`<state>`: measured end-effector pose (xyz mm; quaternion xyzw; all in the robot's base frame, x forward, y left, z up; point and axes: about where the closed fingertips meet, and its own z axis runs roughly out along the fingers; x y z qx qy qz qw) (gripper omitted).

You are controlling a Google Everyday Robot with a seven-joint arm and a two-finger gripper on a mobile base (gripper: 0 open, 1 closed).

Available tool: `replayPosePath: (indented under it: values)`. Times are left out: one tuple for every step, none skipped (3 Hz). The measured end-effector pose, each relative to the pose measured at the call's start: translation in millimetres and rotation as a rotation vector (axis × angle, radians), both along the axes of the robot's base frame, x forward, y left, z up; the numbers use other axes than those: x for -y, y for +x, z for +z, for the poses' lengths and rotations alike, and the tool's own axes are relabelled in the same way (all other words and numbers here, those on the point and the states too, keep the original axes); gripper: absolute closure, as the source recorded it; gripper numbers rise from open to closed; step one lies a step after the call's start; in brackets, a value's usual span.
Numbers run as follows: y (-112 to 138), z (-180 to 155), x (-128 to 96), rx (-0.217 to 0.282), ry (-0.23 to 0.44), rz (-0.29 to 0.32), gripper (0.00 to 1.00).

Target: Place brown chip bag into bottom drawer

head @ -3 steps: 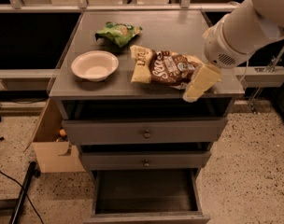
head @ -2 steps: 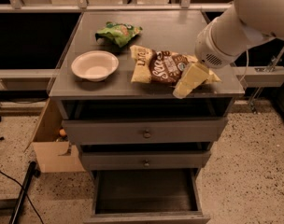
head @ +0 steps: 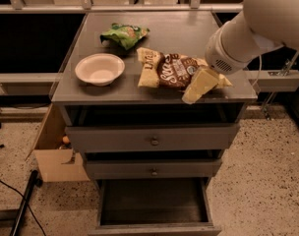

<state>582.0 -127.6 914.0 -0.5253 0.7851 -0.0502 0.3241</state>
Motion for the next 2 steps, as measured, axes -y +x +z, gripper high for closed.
replayPosePath:
  values:
    - [10, -8, -4, 0.010, -0.003, -0.013, 0.00]
    - [34, -20, -13, 0.019, 0.004, -0.027, 0.00]
